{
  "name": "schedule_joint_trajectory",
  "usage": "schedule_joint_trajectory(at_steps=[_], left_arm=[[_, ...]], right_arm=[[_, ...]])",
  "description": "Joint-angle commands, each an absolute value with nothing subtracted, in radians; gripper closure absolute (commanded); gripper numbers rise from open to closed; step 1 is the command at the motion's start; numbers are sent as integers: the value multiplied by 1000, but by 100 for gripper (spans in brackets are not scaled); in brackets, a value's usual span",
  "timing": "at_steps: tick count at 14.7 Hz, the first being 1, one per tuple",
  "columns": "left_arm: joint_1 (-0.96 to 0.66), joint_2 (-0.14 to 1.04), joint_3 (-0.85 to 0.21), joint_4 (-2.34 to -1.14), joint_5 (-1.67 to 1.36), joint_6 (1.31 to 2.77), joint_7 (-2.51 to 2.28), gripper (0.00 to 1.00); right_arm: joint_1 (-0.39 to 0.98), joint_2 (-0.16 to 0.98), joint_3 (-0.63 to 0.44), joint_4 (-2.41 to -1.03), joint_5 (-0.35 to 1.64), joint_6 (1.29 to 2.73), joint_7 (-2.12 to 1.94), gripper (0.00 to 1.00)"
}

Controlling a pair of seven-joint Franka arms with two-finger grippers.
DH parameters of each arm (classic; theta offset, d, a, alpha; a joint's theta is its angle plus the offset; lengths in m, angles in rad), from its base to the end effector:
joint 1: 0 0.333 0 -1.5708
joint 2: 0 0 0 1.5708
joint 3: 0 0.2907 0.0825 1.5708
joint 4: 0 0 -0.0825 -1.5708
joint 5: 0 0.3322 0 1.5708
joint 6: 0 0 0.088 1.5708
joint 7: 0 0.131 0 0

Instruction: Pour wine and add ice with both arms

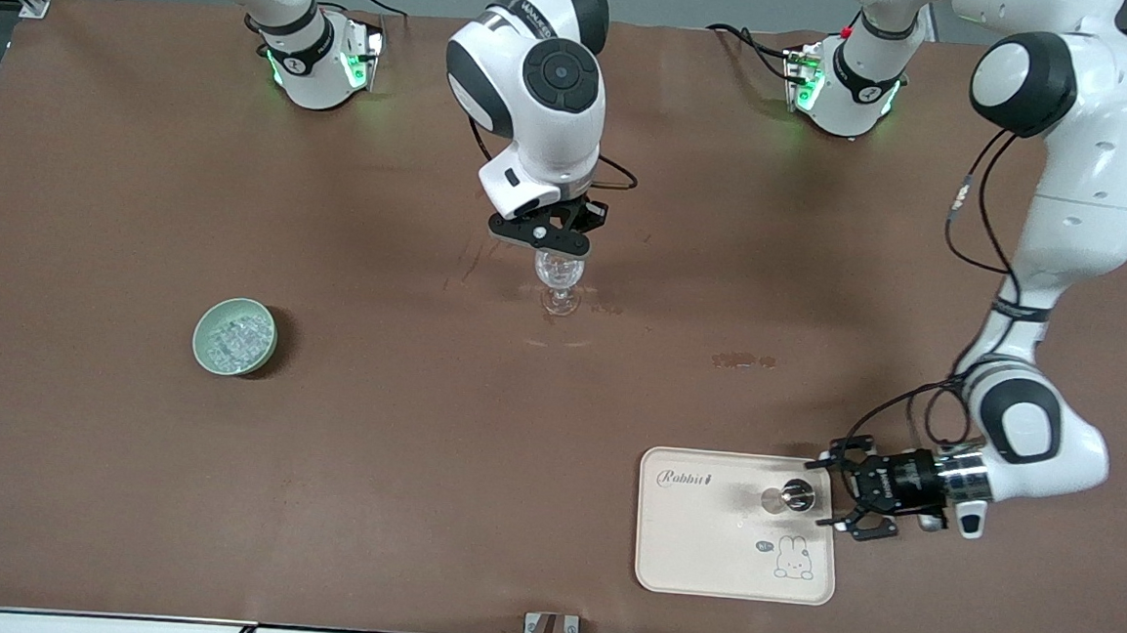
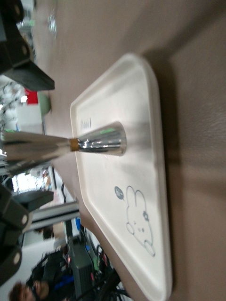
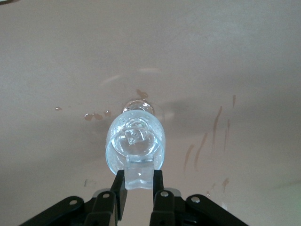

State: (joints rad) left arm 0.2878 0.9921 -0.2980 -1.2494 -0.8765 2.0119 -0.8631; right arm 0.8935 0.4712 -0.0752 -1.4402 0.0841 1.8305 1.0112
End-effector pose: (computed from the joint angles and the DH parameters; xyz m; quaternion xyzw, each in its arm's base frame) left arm 0.6847 -0.0175 0.1907 0.6502 0.5833 -0.2836 0.3956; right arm 0.4146 0.4656 0.3844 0.9934 -0.1052 -0.0424 0.0175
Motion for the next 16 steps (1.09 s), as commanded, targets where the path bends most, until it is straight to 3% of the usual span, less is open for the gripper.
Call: schedule_joint_trajectory(at_steps=[1, 4, 6, 10, 13, 16], left_arm=[[362, 899, -307, -1278, -642, 1883, -856, 0], [379, 812, -311, -1278, -400, 1833, -851, 0], [374, 727, -325, -1275, -242, 1719, -794, 0], [359, 580, -356, -1278, -117, 1577, -541, 0], [315, 483, -411, -1285, 79, 1557, -437, 0], [313, 391, -489, -1293, 115, 1543, -434, 0]], right_arm=[[900, 488, -78, -1434, 83, 1839, 1028, 98], [902, 488, -78, -1434, 83, 1839, 1028, 97], [902, 492, -78, -1434, 81, 1839, 1028, 95], [904, 502, -78, -1433, 83, 1841, 1026, 86], [905, 502, -78, -1433, 83, 1841, 1026, 83], [907, 502, -78, -1433, 83, 1841, 1026, 74]])
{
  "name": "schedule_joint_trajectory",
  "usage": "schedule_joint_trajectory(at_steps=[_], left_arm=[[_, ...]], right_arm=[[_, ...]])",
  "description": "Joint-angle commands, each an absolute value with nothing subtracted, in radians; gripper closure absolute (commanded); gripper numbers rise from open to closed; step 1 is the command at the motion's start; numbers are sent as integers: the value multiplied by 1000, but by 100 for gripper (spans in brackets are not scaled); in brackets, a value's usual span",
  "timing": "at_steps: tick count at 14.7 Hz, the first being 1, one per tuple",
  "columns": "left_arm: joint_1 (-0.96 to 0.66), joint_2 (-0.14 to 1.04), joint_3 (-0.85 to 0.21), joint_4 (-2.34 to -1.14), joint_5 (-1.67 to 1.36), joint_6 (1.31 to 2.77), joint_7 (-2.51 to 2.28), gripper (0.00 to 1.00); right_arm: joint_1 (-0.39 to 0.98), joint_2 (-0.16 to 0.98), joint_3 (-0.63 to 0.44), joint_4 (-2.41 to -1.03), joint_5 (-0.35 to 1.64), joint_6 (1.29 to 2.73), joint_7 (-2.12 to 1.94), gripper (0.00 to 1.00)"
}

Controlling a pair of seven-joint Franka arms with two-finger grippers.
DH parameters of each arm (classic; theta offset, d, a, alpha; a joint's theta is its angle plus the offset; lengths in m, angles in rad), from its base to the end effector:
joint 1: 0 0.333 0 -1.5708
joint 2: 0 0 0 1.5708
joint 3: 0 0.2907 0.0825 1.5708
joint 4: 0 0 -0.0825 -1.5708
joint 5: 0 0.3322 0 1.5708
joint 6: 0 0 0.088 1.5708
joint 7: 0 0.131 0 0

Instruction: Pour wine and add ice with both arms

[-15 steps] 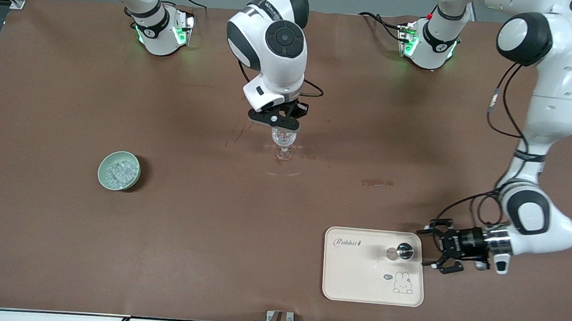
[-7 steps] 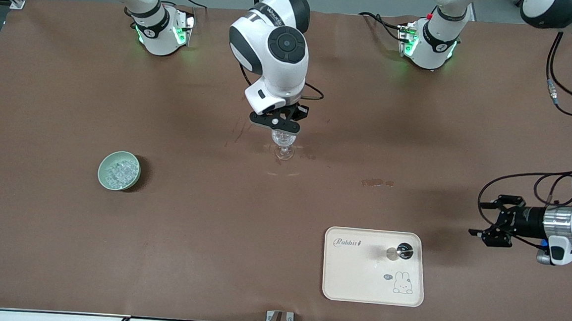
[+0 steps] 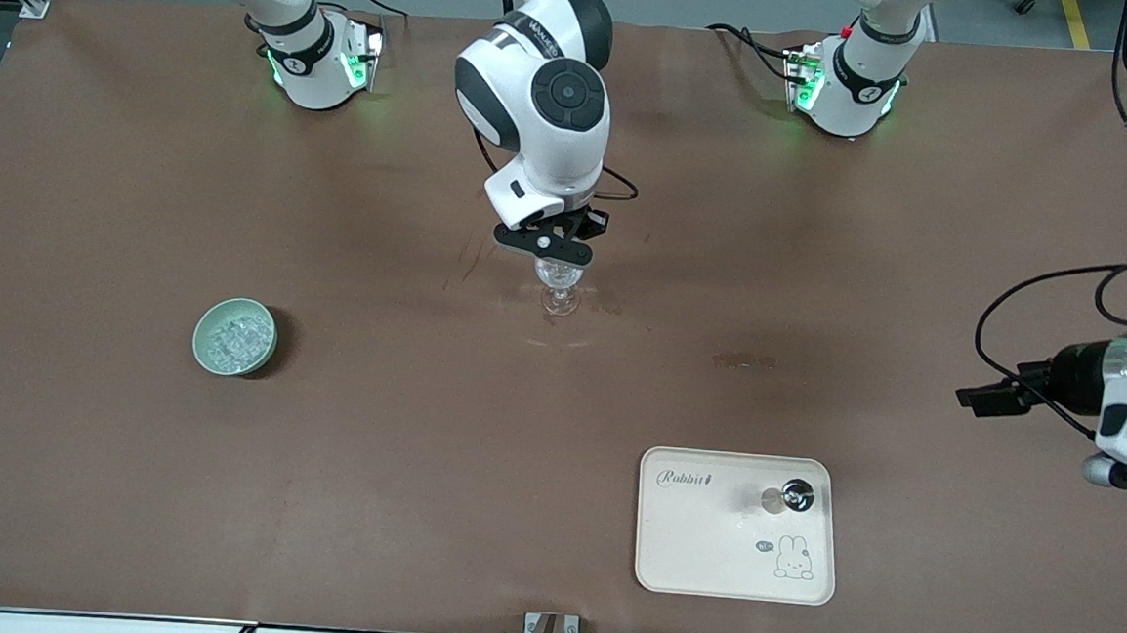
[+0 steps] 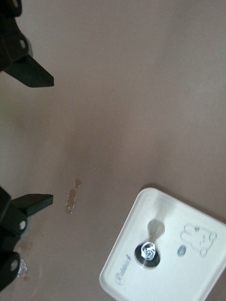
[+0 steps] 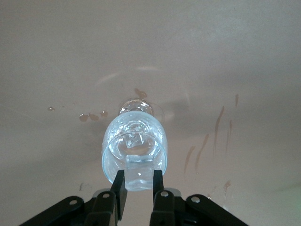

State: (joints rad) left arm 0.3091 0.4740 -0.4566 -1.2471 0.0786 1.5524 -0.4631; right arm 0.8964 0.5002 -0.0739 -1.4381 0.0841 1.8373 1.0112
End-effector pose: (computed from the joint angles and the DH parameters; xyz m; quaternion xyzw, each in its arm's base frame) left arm 0.6072 -0.0251 0.4633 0.9814 0.1704 -0.0773 0.0419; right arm 0.4144 0.4692 0.3677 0.9931 -0.1035 -0.0477 0.0260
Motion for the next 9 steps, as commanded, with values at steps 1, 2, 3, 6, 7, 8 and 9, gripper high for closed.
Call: schedule_joint_trajectory(at_steps=[1, 2, 3, 6, 7, 8, 9], left_arm=[[307, 361, -509, -1293, 145, 1528, -431, 0], [301, 335, -543, -1293, 181, 1525, -419, 0], [302, 306, -569, -1293, 202, 1520, -381, 0], [270, 223, -548, -1302, 192, 1525, -258, 0], [221, 192, -482, -1318, 186, 1523, -220, 0], [148, 152, -389, -1347, 173, 1523, -194, 0], [71, 115, -295, -1376, 137, 1523, -180, 0]], right_arm=[[907, 503, -78, -1433, 83, 1841, 1026, 62], [908, 503, -78, -1433, 83, 1841, 1026, 52], [908, 503, -78, -1433, 83, 1841, 1026, 46], [908, 503, -78, -1431, 81, 1839, 1023, 40], [907, 503, -78, -1430, 81, 1838, 1020, 40], [899, 502, -78, -1411, 81, 1830, 1014, 33], [890, 502, -81, -1385, 81, 1822, 1009, 26]])
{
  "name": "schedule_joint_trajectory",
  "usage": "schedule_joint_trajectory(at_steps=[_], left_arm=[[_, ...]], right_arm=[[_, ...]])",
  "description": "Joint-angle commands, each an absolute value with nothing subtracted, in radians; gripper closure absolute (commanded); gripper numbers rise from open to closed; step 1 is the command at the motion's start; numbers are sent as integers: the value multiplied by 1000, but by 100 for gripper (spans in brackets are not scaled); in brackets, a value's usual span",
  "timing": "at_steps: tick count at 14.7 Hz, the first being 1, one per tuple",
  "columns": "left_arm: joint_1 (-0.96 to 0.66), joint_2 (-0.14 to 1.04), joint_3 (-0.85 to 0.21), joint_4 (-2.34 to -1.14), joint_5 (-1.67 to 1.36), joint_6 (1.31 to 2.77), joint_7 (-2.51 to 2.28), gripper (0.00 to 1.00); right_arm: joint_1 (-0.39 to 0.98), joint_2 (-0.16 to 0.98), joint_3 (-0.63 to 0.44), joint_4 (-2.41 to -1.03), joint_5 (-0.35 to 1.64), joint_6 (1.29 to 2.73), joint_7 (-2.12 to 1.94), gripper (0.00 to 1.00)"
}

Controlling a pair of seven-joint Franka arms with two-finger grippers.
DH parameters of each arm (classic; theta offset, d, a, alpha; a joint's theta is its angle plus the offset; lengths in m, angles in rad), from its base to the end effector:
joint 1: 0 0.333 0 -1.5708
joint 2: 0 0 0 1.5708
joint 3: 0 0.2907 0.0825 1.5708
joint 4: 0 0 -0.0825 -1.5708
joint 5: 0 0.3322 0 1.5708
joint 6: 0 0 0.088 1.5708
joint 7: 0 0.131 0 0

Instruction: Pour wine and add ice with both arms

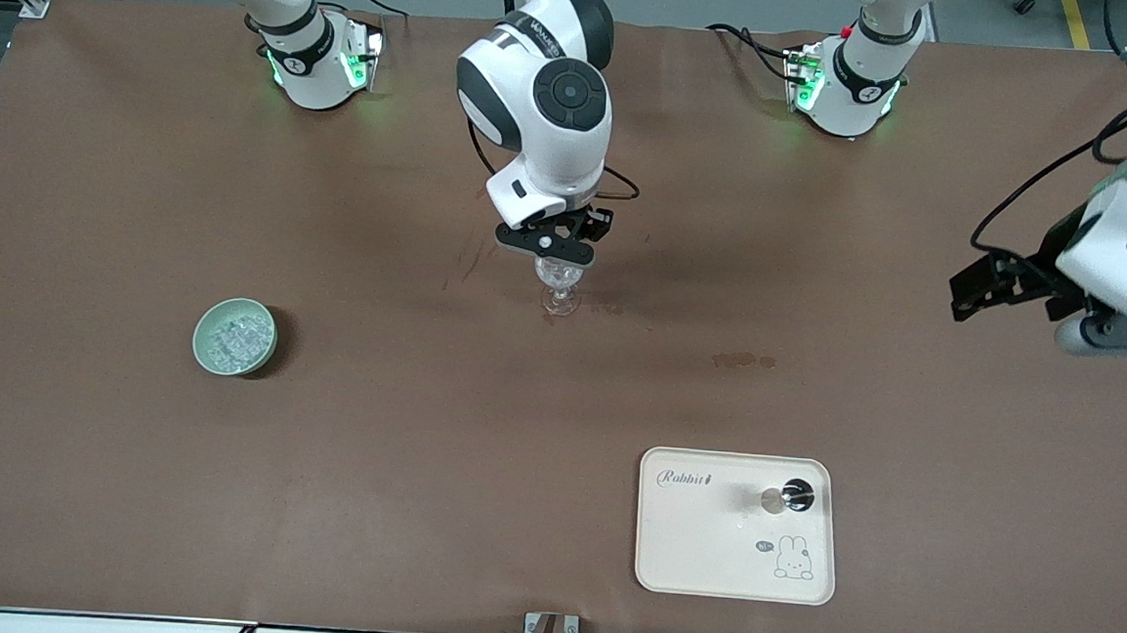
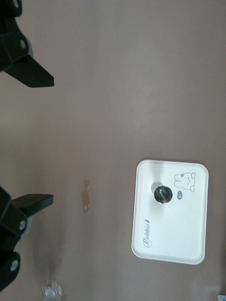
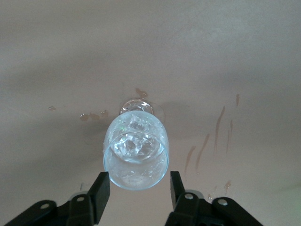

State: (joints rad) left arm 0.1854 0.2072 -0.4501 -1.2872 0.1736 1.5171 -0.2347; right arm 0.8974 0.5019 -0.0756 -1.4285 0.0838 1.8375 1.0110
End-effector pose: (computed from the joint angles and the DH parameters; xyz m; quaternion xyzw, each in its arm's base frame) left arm 0.5450 -0.0947 0.5892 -0.9989 0.0033 -0.0305 0.0354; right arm 0.4157 0.4704 0.3706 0.9934 -0.1034 -0.0449 0.0231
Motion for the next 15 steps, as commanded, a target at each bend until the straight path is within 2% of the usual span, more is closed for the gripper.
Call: schedule_joint_trajectory(at_steps=[1, 3, 6, 9, 15], left_arm=[[17, 76, -214, -1414, 89, 1523, -178, 0], [-61, 14, -112, -1478, 42, 1523, -178, 0], [-83, -47, -97, -1552, 43, 1528, -178, 0], [-72, -116, -109, -1637, 40, 1548, -176, 0], [-71, -117, -107, -1637, 35, 1555, -175, 0]], right_arm=[[876, 500, -86, -1356, 80, 1806, 1006, 19], [836, 485, -89, -1312, 69, 1773, 1002, 0], [779, 395, -103, -1305, -49, 1770, 956, 0], [617, 315, -98, -1302, -57, 1706, 832, 0], [258, 161, -31, -1307, -61, 1531, 442, 0]])
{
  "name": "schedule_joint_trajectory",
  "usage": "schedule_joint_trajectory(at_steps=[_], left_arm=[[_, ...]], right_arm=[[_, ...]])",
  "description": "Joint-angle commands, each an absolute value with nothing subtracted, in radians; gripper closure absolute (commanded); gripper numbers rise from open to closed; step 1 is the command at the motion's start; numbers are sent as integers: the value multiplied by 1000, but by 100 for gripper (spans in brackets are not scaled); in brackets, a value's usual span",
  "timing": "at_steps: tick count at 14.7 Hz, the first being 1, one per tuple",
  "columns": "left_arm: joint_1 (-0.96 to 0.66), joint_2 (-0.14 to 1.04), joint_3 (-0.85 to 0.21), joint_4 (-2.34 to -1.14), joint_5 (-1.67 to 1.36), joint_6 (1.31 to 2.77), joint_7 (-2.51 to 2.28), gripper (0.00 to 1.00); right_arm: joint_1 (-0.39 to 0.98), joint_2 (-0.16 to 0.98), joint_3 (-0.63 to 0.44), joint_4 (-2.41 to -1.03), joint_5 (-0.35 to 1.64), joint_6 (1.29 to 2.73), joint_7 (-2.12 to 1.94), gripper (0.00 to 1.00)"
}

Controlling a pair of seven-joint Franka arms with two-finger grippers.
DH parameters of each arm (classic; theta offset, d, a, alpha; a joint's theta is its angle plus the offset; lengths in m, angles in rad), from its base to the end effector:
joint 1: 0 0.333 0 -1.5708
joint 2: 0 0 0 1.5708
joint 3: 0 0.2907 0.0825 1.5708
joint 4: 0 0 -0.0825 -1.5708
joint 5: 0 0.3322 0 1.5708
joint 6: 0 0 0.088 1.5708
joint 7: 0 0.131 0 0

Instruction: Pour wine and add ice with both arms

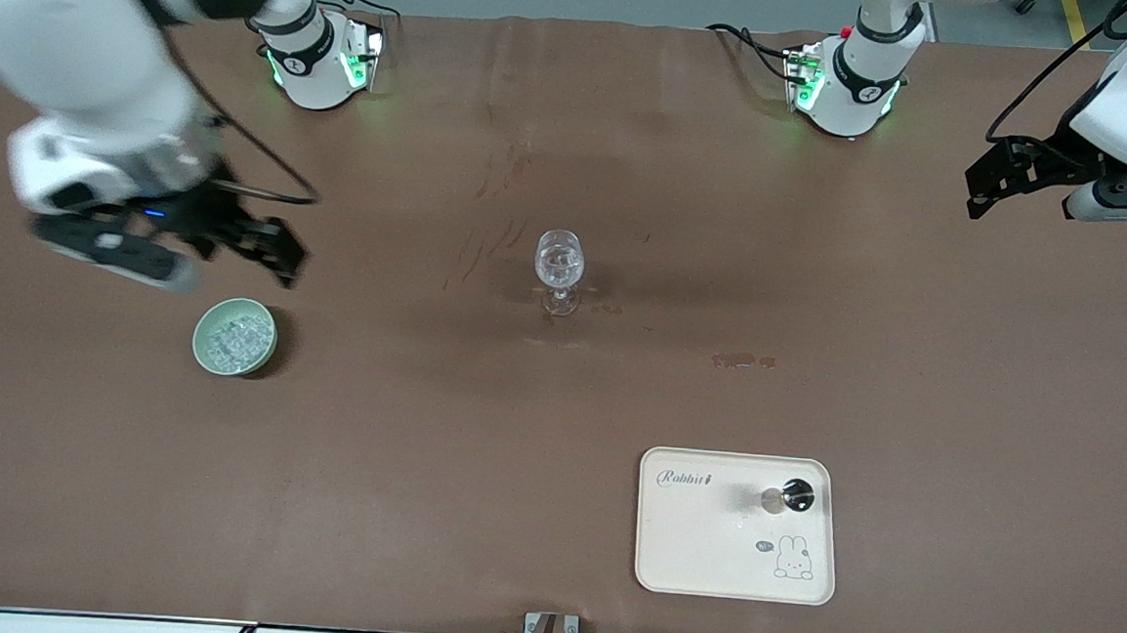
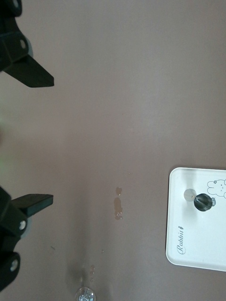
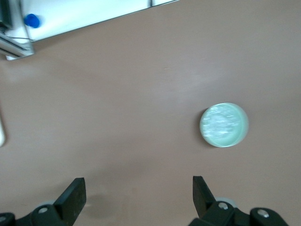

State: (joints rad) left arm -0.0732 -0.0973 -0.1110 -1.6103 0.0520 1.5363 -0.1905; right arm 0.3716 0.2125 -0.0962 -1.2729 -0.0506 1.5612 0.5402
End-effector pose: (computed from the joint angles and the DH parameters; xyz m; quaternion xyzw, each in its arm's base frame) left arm 0.4647 -0.0822 0.6029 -0.9994 -0.0045 -0.0170 0.0287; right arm 0.5422 0.1529 0.5871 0.9899 -0.1316 0.0493 0.0172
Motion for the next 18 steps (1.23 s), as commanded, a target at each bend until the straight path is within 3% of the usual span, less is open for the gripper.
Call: schedule_joint_trajectory(at_steps=[1, 4, 8, 14, 18], left_arm=[[-71, -118, -109, -1637, 34, 1555, -172, 0], [-69, -120, -104, -1638, 14, 1549, -166, 0], [-32, -112, -101, -1635, -38, 1558, -158, 0], [-25, -114, -101, -1646, 8, 1580, -104, 0], [-25, -109, -101, -1635, 21, 1577, -104, 0]], right_arm=[[202, 144, -11, -1310, -74, 1517, 386, 0], [120, 106, -18, -1322, -84, 1477, 218, 0], [103, 35, -121, -1393, -81, 1468, 45, 0], [-28, 9, -62, -1448, -71, 1466, -26, 0], [15, 9, -89, -1445, -71, 1468, -25, 0]])
